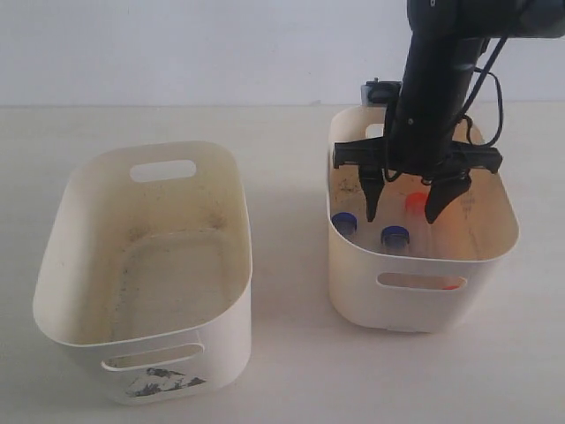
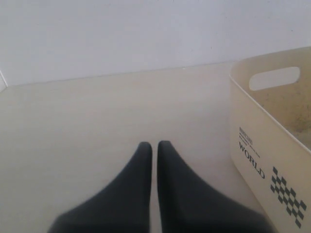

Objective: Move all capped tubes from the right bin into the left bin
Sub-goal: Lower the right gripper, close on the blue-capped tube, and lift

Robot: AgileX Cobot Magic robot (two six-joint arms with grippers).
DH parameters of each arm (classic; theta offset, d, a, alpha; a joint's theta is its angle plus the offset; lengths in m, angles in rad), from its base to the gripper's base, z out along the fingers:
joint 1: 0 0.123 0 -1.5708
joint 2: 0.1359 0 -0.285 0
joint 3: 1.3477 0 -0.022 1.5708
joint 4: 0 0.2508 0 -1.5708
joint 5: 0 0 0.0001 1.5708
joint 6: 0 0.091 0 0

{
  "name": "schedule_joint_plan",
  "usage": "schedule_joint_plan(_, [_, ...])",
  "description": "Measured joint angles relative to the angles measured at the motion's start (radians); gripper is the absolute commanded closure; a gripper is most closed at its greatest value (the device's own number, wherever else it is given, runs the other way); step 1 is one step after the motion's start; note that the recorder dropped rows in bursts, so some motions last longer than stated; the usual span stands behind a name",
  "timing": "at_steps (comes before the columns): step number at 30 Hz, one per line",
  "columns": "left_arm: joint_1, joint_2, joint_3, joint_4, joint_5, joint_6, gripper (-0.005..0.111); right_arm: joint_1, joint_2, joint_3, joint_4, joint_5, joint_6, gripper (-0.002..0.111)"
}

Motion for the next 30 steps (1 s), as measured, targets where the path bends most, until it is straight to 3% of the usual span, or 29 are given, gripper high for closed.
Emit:
schedule_joint_plan(26, [0.0,0.0,0.0,0.0,0.0,0.0,0.102,0.0,0.125,0.002,0.018,-0.011,0.009,0.042])
schedule_joint_plan(30, [0.0,0.0,0.0,0.0,0.0,0.0,0.102,0.0,0.131,0.002,0.02,-0.011,0.009,0.055])
